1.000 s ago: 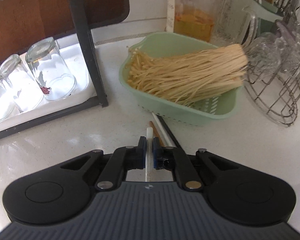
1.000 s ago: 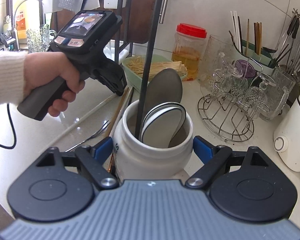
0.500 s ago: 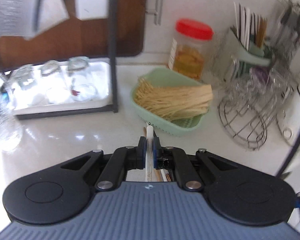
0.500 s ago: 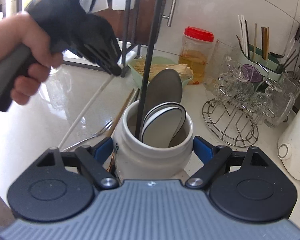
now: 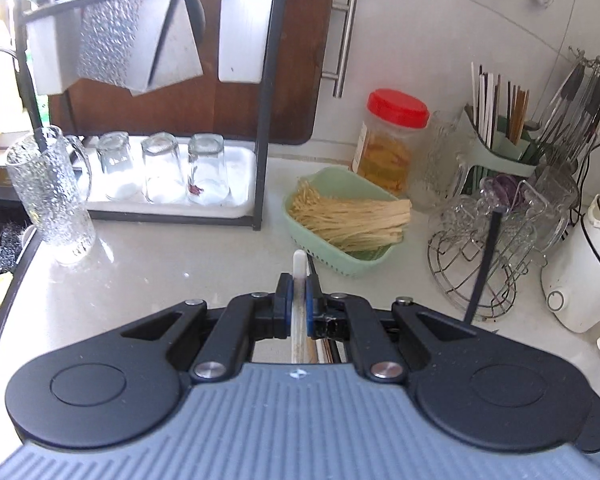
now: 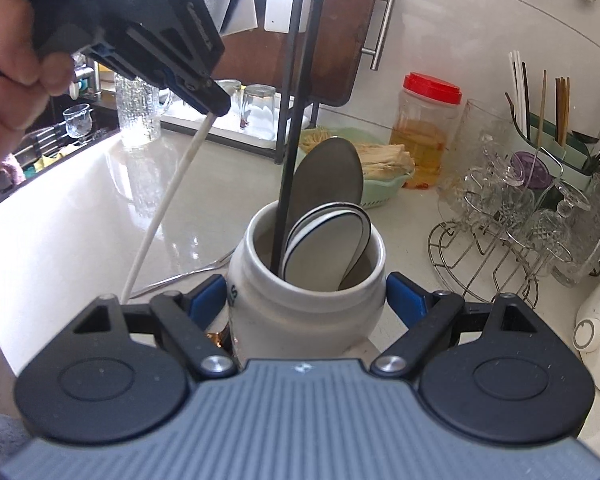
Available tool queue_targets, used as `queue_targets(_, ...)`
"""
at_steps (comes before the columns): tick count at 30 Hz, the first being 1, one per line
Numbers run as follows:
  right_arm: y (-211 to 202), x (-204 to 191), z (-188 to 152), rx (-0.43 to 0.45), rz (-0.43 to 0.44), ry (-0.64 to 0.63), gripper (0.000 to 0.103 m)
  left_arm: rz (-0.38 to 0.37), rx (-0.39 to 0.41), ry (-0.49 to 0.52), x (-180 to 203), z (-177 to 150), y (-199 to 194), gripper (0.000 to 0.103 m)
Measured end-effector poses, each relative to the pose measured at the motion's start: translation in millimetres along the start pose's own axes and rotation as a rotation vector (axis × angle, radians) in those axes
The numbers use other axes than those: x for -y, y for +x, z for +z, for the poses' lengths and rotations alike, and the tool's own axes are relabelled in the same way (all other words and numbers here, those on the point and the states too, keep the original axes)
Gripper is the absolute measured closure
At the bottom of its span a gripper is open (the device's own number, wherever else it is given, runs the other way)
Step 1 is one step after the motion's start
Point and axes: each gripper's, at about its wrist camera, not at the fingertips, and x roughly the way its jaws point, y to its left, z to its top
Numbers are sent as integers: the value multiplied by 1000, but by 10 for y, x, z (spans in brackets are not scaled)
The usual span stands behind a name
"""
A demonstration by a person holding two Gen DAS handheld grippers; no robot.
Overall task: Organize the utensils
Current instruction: 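Lift the white chopstick with the left gripper over the mug, then lower the white chopstick end-first into the white mug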
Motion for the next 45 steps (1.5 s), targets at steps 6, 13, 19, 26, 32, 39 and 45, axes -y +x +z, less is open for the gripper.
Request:
queue_targets(6,-1,-16,-11,16,-7,7,14,-34,24,28,69,11,-214,96)
queue_targets(13,-12,-23,-20,19,-14,11,14,-66,71,33,117,55,-593,96)
queue_targets(19,-8,-33,-31,26,-22,19,14,-94,110,35,141,122,-878,96)
queue_targets(26,-10,-45,-38,29,-26,19,14,-121,127,32,165,160,-999,96)
queue_targets(32,-11,-45,-42,31,-27,20,14,-158,163,41,231,277,-1169,96)
queue_targets(39,-13,-45,-47,39,-29,27,14,-201,230,76,347,494,-1469,96)
queue_targets(45,-8,-54,-49,45,-33,31,14,-223,263,117,468,628,-1673,96)
